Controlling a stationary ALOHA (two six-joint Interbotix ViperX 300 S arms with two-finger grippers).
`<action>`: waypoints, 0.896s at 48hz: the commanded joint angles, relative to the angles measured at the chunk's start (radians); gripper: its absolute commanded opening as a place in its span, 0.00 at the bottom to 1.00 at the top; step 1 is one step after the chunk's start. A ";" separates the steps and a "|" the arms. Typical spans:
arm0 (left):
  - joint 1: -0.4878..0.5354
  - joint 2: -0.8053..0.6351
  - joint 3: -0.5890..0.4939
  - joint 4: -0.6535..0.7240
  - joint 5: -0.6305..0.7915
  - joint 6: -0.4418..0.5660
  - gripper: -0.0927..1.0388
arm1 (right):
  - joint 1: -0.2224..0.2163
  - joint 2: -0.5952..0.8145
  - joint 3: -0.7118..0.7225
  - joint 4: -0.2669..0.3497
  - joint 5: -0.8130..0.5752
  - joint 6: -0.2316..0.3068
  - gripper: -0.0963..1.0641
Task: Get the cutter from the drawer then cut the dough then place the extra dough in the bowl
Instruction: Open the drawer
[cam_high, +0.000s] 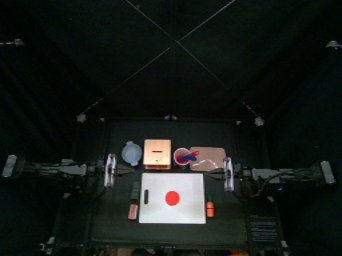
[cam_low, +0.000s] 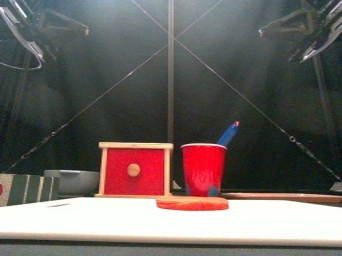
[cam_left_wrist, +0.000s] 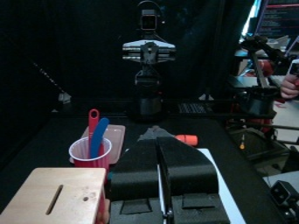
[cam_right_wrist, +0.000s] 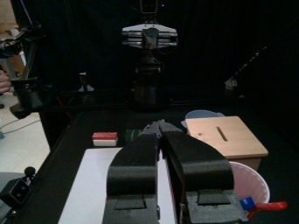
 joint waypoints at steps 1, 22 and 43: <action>-0.008 0.114 0.051 -0.032 -0.158 -0.015 0.12 | -0.087 0.069 -0.032 -0.017 -0.026 0.002 0.10; -0.147 0.663 -0.061 -0.462 -0.520 -0.055 0.15 | -0.278 0.953 -0.540 -0.267 -0.244 -0.009 0.10; -0.238 0.861 -0.196 -0.876 -0.534 -0.164 0.70 | -0.330 1.253 -0.776 -0.275 -0.238 -0.014 0.10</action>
